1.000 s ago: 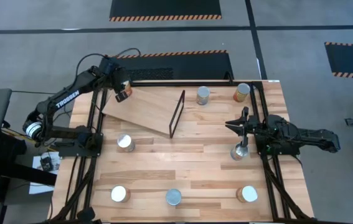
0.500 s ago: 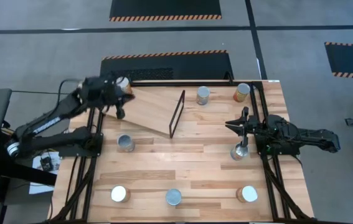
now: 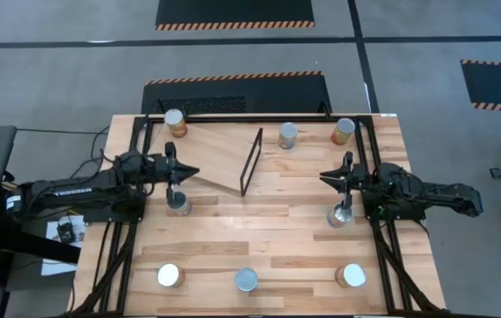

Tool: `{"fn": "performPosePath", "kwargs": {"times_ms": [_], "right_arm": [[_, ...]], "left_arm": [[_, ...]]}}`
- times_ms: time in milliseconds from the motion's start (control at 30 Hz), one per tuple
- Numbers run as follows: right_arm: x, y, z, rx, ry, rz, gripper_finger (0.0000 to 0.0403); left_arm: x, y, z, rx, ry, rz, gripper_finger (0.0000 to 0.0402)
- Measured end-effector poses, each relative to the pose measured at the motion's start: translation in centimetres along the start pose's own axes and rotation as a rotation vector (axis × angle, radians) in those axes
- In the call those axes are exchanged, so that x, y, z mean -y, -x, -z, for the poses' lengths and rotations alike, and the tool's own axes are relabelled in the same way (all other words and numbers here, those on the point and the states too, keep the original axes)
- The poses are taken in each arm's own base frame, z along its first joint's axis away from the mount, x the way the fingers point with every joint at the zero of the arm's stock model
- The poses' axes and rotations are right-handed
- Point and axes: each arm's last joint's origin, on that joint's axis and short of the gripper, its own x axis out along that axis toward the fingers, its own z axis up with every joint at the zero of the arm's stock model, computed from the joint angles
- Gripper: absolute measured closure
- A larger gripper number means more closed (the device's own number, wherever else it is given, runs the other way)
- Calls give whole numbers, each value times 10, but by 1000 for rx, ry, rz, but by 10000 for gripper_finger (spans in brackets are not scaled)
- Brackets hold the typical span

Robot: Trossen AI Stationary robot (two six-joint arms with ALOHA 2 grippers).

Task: Pick and place cans onto a shelf
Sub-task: Put the top canned peaches on the shelf

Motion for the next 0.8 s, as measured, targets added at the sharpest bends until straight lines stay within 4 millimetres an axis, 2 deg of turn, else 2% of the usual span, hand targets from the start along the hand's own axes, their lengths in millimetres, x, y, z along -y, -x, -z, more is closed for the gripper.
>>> {"fn": "performPosePath", "kwargs": {"times_ms": [333, 600, 700, 800], "right_arm": [[0, 0, -4, 40, 0, 2, 316], [0, 2, -19, 203, -45, -6, 316], [2, 4, -27, 281, -2, 68, 316], [4, 4, -29, 258, 5, 96, 326]], "left_arm": [[6, 3, 9, 106, 1, 32, 397], [6, 3, 8, 111, 27, 29, 397], [5, 3, 9, 109, 26, -5, 397], [4, 3, 9, 107, 25, -31, 397]]}}
